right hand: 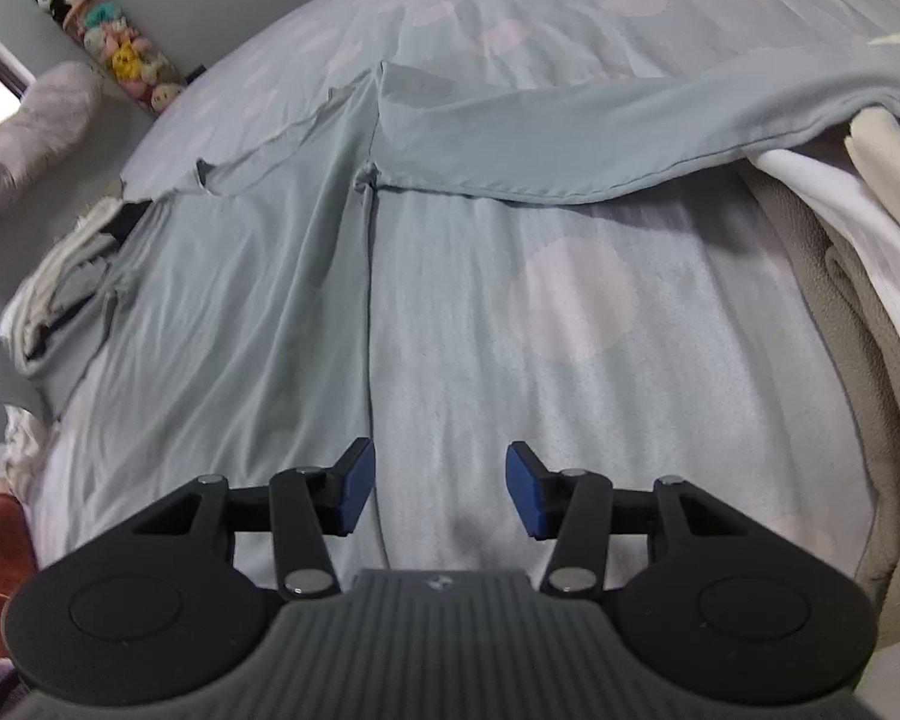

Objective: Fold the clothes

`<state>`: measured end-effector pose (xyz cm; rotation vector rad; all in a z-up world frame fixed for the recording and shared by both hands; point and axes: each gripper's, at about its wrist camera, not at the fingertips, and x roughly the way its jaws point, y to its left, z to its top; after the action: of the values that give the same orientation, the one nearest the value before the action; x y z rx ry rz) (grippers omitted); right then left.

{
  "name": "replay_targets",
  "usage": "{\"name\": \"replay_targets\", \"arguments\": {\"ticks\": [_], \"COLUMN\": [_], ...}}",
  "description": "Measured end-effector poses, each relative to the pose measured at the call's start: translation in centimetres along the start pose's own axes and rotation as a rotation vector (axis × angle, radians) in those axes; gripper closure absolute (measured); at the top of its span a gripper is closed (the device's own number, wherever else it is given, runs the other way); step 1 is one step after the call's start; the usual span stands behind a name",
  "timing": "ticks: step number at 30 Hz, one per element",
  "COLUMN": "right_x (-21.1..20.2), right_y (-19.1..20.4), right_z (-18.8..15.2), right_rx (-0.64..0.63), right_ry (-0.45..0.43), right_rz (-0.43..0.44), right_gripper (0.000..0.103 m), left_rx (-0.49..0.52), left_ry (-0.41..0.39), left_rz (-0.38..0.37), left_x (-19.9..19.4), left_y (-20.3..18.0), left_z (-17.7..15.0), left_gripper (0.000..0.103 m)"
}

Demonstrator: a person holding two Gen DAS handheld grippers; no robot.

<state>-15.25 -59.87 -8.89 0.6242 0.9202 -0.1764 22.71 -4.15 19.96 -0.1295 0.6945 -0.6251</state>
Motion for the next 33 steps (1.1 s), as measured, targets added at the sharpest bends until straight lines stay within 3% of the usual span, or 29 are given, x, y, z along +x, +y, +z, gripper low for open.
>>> {"name": "replay_targets", "arguments": {"ticks": [5, 10, 17, 20, 26, 33], "right_x": [-0.3, -0.3, -0.9, -0.1, 3.7, 4.7], "right_y": [-0.5, -0.8, 2.0, 4.5, 9.4, 9.3], "right_z": [0.0, 0.0, 0.9, 1.9, 2.7, 1.7], "right_rx": [0.026, 0.039, -0.070, -0.116, -0.256, -0.250], "right_ry": [-0.013, -0.017, -0.036, -0.046, -0.009, -0.005], "right_rz": [0.041, 0.048, -0.020, 0.012, 0.017, -0.019], "right_gripper": [0.046, 0.046, 0.046, 0.046, 0.046, 0.046], "left_rx": [0.151, 0.184, 0.139, 0.097, -0.035, -0.160], "left_ry": [0.031, 0.137, 0.264, 0.307, 0.334, 0.380], "left_rz": [0.002, 0.023, 0.091, 0.103, 0.142, 0.194], "left_x": [2.9, 6.6, 8.9, 9.6, 12.2, 16.0], "left_y": [-7.6, -9.1, -3.8, -1.4, 3.4, 7.6], "left_z": [1.2, -1.8, -8.7, -11.7, -16.3, -19.7], "left_gripper": [0.100, 0.099, 0.097, 0.087, 0.077, 0.075]}}
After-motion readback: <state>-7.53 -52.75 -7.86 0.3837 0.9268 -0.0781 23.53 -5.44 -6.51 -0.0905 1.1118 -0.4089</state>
